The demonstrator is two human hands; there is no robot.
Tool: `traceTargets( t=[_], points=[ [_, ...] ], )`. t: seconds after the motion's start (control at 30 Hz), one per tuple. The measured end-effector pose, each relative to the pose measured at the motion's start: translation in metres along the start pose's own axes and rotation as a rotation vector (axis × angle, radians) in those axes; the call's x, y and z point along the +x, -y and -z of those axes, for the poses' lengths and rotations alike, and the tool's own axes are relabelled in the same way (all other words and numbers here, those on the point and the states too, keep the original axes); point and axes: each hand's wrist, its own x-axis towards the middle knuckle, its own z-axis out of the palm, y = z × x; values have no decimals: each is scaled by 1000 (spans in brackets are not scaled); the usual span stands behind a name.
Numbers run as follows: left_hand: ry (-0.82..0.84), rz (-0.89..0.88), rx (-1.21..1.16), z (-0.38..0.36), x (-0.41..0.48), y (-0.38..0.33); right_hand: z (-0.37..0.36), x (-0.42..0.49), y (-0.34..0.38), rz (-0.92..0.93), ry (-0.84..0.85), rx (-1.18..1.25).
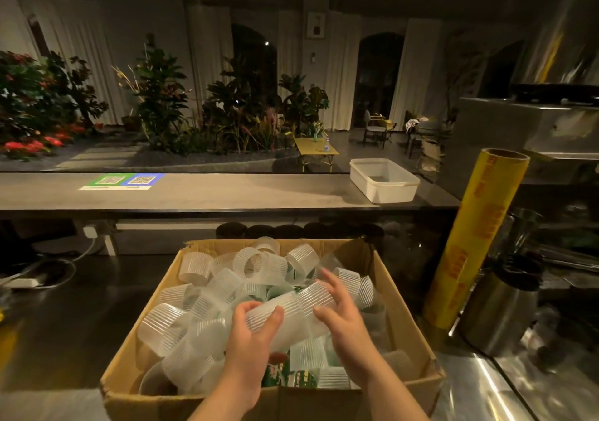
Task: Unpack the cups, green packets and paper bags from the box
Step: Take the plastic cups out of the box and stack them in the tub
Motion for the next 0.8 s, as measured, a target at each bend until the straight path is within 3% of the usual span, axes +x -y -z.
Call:
traceTargets(
  t=[0.2,0.33,0.43,0.5,0.63,0.8],
  points=[
    [109,20,70,-2,-4,0,7,-1,8,-31,114,-95],
    [75,20,96,-5,-1,1,-8,-5,14,-145,240,-57],
    [26,26,100,-4,2,2,-14,2,7,-166,226,-74],
    [23,29,116,-3,2,3,-4,12,5,-160,101,-83],
    [36,31,144,-3,3,2,36,60,-23,-248,-401,-363],
    [56,4,238,-3,4,3,59,99,-48,-385,-569,-609]
  ],
)
